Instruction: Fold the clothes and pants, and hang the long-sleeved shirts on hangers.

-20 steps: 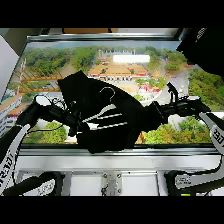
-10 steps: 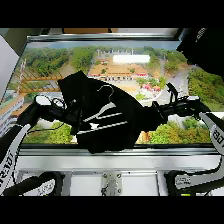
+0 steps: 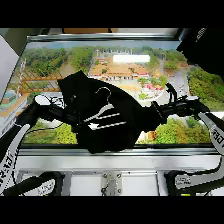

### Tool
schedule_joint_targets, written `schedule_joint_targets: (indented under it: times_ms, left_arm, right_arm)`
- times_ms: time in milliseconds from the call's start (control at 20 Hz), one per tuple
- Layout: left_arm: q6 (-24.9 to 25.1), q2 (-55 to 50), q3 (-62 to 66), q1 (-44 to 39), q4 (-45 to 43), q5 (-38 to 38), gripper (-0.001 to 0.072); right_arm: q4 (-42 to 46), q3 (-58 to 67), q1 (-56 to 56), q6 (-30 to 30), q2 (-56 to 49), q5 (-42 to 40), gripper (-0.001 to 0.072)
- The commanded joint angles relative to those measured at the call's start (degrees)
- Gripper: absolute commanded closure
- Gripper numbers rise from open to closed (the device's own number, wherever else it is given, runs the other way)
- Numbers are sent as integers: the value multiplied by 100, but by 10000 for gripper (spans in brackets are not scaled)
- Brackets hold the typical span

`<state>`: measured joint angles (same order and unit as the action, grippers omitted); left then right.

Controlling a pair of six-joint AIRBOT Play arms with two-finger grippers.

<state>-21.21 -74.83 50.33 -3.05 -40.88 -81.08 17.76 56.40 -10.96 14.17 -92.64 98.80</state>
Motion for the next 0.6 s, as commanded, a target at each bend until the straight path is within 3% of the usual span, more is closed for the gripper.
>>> schedule_joint_targets:
  times_ms: [0,300,500,550]
  left_arm:
    - [-911,2,2,306,2,2,295]
    - [-1377,492,2,984,2,153,296]
    - [-2817,1491,-2,1453,-181,977,297]
    - [-3401,1738,-15,1432,-518,1115,298]
  right_arm:
    - [-4,2,-4,0,2,2,705]
    - [-9,4,-9,-2,79,-46,705]
    - [-422,9,-146,-111,553,-243,705]
    - [-638,9,-212,-111,710,-267,705]
